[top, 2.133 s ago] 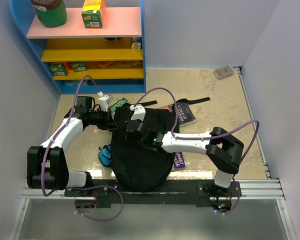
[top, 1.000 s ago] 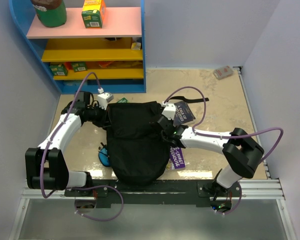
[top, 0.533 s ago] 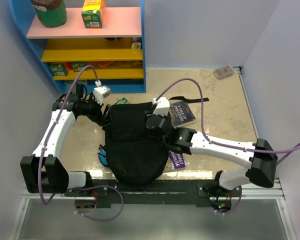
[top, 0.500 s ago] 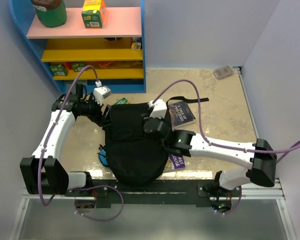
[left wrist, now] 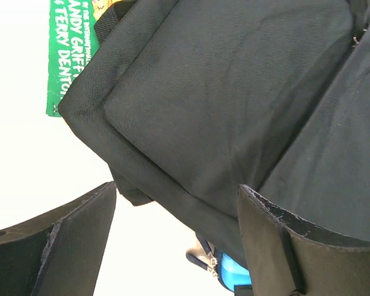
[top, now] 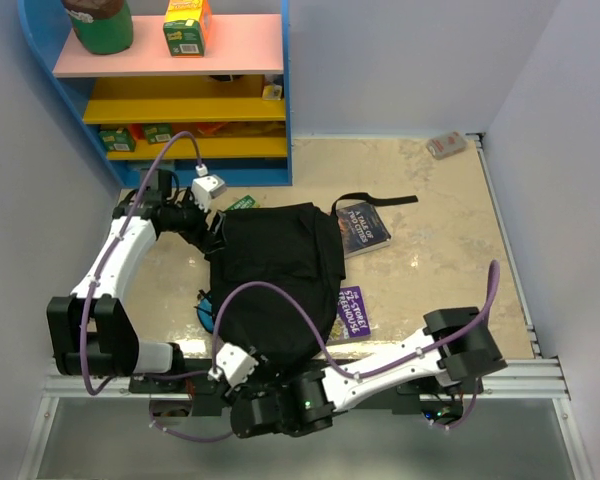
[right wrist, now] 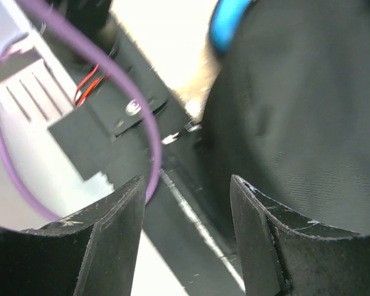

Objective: Pack the student bag
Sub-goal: Zip the student bag at the center of the board, then adjust the student bag at the center of the board.

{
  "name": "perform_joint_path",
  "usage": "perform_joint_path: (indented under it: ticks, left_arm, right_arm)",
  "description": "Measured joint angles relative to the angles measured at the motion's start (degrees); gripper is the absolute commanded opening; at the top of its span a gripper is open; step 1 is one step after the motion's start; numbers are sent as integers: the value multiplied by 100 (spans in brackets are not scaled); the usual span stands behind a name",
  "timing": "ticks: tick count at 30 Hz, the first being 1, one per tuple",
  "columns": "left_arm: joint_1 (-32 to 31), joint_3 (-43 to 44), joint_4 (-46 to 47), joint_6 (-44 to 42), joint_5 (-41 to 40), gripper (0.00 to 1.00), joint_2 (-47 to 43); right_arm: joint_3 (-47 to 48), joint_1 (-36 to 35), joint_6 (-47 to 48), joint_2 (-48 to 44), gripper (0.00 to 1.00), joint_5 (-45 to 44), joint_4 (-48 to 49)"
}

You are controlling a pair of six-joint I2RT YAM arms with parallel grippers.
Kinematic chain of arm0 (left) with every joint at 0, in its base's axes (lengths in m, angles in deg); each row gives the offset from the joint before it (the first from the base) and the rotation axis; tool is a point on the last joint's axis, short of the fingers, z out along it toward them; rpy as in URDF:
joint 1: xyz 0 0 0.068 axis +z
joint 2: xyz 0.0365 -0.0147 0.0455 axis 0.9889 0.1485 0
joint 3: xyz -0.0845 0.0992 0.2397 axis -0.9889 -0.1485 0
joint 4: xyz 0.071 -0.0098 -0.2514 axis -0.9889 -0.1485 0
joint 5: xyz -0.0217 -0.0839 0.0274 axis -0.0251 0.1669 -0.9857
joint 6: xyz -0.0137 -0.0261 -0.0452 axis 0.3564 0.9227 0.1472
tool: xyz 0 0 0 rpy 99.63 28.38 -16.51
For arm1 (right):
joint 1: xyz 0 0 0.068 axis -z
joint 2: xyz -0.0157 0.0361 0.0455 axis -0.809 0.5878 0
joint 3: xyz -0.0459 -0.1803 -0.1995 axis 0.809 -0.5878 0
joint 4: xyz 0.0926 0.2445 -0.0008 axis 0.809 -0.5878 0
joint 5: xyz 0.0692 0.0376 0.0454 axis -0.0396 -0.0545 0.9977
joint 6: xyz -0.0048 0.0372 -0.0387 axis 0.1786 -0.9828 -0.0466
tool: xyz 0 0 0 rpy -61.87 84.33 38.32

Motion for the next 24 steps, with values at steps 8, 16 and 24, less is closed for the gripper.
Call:
perform_joint_path:
  ticks: [8,16,24]
  left_arm:
    - [0,-70,-83,-249,15,72,63]
    - [0,-107,-890,-1132,354,62,-284]
    - [0,-105,-1714,-2096,494,62,-284]
  right_arm:
    - [133,-48,-313,387,36,-48,-398]
    - [-238,448,-1591,326,18,-131,-1261]
    - [-1333,1436,-3018,-767,17,-39,-2240]
